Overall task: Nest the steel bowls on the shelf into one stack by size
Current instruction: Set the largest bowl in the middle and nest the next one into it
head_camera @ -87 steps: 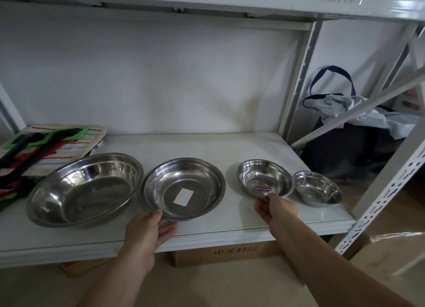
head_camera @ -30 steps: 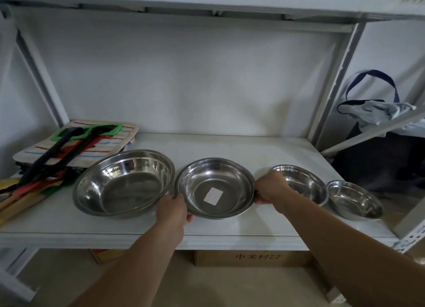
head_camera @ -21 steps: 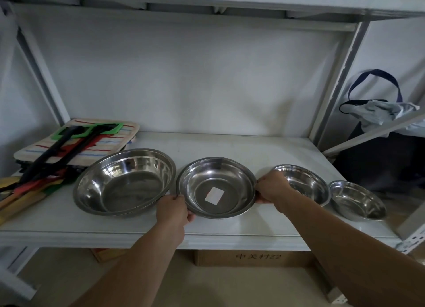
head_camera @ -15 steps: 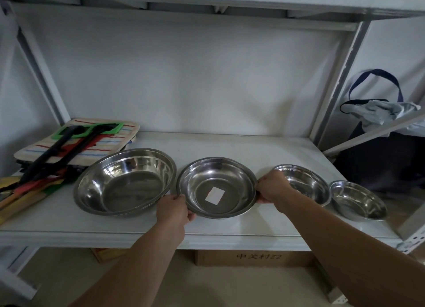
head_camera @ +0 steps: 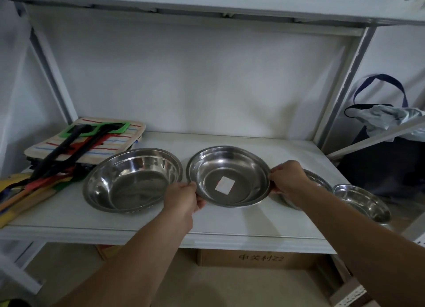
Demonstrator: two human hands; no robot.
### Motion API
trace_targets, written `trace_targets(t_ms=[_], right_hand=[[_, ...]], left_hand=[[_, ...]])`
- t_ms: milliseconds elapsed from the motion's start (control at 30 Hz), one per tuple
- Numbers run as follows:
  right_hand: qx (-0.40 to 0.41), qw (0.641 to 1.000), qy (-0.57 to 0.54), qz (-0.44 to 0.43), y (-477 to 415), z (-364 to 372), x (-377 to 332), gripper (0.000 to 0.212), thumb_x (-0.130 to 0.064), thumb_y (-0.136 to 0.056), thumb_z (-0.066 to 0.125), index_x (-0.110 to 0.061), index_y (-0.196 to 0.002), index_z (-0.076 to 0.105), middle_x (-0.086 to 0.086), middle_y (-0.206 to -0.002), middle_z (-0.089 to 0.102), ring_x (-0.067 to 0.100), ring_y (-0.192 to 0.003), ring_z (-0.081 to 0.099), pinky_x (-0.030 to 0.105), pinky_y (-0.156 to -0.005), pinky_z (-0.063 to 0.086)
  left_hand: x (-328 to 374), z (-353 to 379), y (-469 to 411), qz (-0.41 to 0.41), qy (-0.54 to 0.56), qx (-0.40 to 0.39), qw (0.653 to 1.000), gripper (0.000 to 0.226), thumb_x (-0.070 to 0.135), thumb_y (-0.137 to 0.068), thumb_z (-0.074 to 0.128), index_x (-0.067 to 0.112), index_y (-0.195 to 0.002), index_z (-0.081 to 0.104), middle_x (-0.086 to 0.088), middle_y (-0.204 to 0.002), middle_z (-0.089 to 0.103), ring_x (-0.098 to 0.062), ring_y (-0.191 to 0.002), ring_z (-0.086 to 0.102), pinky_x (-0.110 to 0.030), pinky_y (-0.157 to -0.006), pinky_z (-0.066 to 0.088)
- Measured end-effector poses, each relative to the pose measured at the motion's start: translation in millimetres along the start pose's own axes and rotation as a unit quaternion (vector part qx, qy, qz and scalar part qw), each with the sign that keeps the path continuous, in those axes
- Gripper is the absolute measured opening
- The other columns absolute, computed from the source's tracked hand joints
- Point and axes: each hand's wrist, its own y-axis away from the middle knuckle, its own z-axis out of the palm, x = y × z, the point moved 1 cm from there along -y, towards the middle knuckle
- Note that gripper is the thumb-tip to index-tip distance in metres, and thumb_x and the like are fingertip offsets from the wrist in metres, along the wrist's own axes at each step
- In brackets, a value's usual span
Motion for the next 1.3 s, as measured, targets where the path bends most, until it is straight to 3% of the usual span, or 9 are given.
trace_targets(t_ms=[100, 300, 433, 600, 733, 833, 1000, 1133, 1300], right_hand=[[0.022, 0.999, -0.016, -0.022, 15, -8, -37, 0.017, 0.008, -0.086, 0.064, 0.016, -0.096, 0.074, 0.029, -0.086, 0.076, 0.033, -0.072, 0.074, 0.053, -0.079, 0.064], [-0.015, 0.985, -0.14, -0.096, 48, 26, -115, 0.019, 0.012, -0.084, 0.064, 0.024, -0.1, 0.066, 0.023, -0.081, 0.063, 0.028, -0.058, 0.065, 0.03, -0.051, 0.063], [-0.049, 0.986, -0.122, -0.102, 59, 70, -143, 0.018, 0.006, -0.087, 0.067, 0.016, -0.101, 0.069, 0.017, -0.074, 0.064, 0.024, -0.057, 0.065, 0.029, -0.052, 0.061], [-0.093, 0.989, -0.07, -0.087, 60, 137, -144, 0.005, 0.005, -0.082, 0.068, 0.009, -0.084, 0.068, 0.018, -0.07, 0.065, 0.028, -0.056, 0.066, 0.048, -0.074, 0.066], [-0.092, 0.992, 0.022, -0.085, 54, 180, -131, 0.006, 0.005, -0.078, 0.066, 0.0, -0.075, 0.062, 0.023, -0.078, 0.074, 0.031, -0.061, 0.075, 0.052, -0.068, 0.065], [-0.092, 0.985, 0.112, -0.094, 54, 196, -127, 0.006, 0.001, -0.084, 0.063, -0.001, -0.079, 0.059, 0.021, -0.08, 0.073, 0.034, -0.068, 0.077, 0.045, -0.068, 0.066], [-0.098, 0.952, 0.253, -0.139, 51, 206, -129, 0.013, 0.007, -0.08, 0.061, -0.004, -0.076, 0.056, 0.019, -0.077, 0.072, 0.036, -0.079, 0.076, 0.042, -0.073, 0.065], [-0.109, 0.914, 0.348, -0.18, 59, 212, -133, 0.016, 0.005, -0.079, 0.055, -0.009, -0.072, 0.051, 0.009, -0.058, 0.063, 0.02, -0.052, 0.062, 0.026, -0.045, 0.047], [-0.109, 0.89, 0.392, -0.204, 62, 215, -134, 0.013, -0.007, -0.078, 0.057, -0.014, -0.073, 0.047, 0.006, -0.064, 0.058, 0.017, -0.055, 0.054, 0.024, -0.045, 0.042]], left_hand=[[41, -6, 7, 0.042, -0.006, -0.008, 0.999, 0.013, 0.006, -0.1, 0.053, 0.003, -0.094, 0.064, -0.011, -0.079, 0.064, -0.018, -0.064, 0.062, -0.031, -0.059, 0.056], [116, -62, -7, 0.115, -0.026, 0.049, 0.992, 0.012, 0.008, -0.098, 0.057, -0.001, -0.096, 0.065, -0.01, -0.062, 0.065, -0.016, -0.048, 0.06, -0.027, -0.046, 0.056], [140, -114, -21, 0.109, -0.041, 0.077, 0.99, 0.01, 0.013, -0.097, 0.059, 0.005, -0.097, 0.066, -0.007, -0.077, 0.067, -0.014, -0.059, 0.064, -0.026, -0.048, 0.054], [134, -166, -38, 0.099, -0.123, 0.113, 0.981, 0.01, 0.007, -0.098, 0.056, 0.002, -0.09, 0.061, -0.011, -0.069, 0.059, -0.019, -0.055, 0.055, -0.031, -0.052, 0.054], [117, -198, -66, 0.069, -0.25, 0.129, 0.957, 0.013, 0.009, -0.091, 0.064, -0.002, -0.098, 0.065, -0.015, -0.07, 0.06, -0.02, -0.05, 0.052, -0.028, -0.048, 0.048], [109, -209, -81, 0.052, -0.373, 0.119, 0.919, 0.031, 0.022, -0.085, 0.067, -0.003, -0.102, 0.066, -0.013, -0.068, 0.058, -0.02, -0.046, 0.049, -0.023, -0.043, 0.039], [110, -202, -84, 0.093, -0.606, 0.139, 0.777, 0.03, 0.039, -0.089, 0.058, 0.009, -0.09, 0.061, -0.005, -0.081, 0.061, -0.024, -0.076, 0.066, -0.025, -0.057, 0.047], [113, -203, -88, 0.086, -0.669, 0.12, 0.728, 0.04, 0.039, -0.085, 0.056, 0.007, -0.108, 0.064, -0.005, -0.09, 0.062, -0.023, -0.084, 0.062, -0.032, -0.077, 0.055], [108, -203, -91, 0.103, -0.727, 0.094, 0.673, 0.048, 0.05, -0.089, 0.047, 0.012, -0.113, 0.064, -0.003, -0.094, 0.06, -0.024, -0.095, 0.063, -0.036, -0.085, 0.054]])
